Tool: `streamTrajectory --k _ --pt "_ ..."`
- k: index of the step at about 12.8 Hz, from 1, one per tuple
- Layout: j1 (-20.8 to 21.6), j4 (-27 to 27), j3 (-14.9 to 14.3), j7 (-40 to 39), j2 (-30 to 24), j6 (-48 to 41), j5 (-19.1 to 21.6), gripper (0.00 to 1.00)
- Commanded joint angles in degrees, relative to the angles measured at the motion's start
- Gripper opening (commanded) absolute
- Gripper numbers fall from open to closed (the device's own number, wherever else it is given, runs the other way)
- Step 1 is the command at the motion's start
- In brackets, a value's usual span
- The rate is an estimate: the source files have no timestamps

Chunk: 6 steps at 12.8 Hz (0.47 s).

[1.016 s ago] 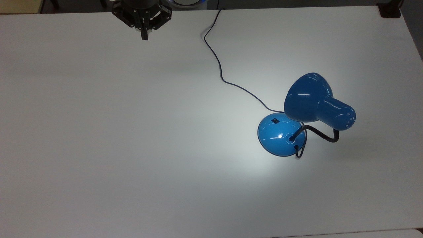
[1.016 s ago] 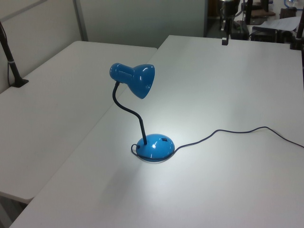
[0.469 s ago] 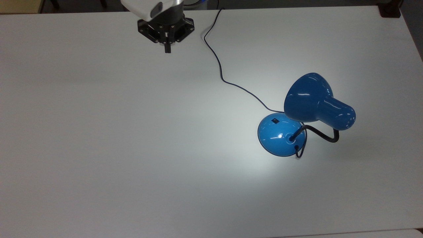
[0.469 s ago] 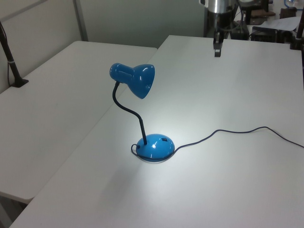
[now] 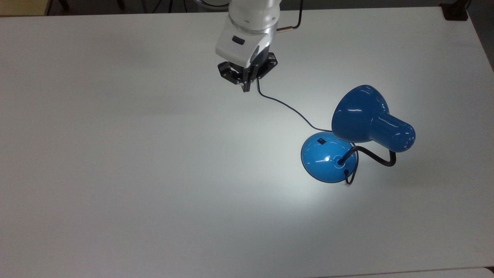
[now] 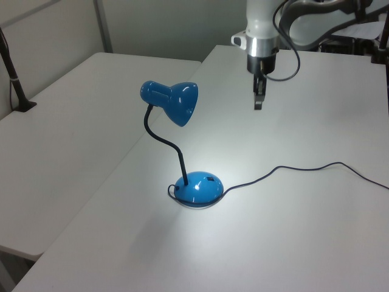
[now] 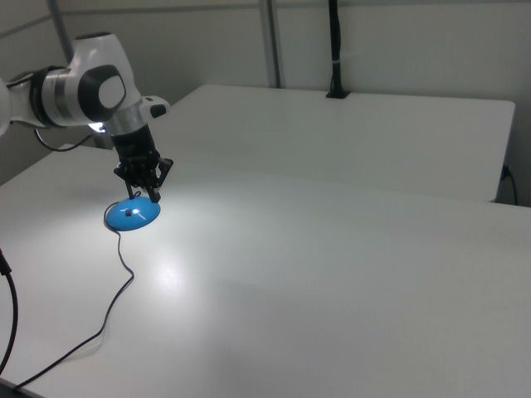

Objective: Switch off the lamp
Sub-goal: 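Move the gripper over the blue lamp base toward its switch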

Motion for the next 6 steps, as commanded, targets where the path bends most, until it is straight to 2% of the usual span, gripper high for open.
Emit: streamTrajectory --k 1,3,6 --pt "5.1 0.1 -0.6 -2.1 4.6 7.1 0.6 0.00" --pt "7.4 0.3 -0.6 -2.2 7.6 11.6 0.4 0.00" --pt "8.3 0.4 0.3 -4.6 10.3 17.3 0.4 0.00"
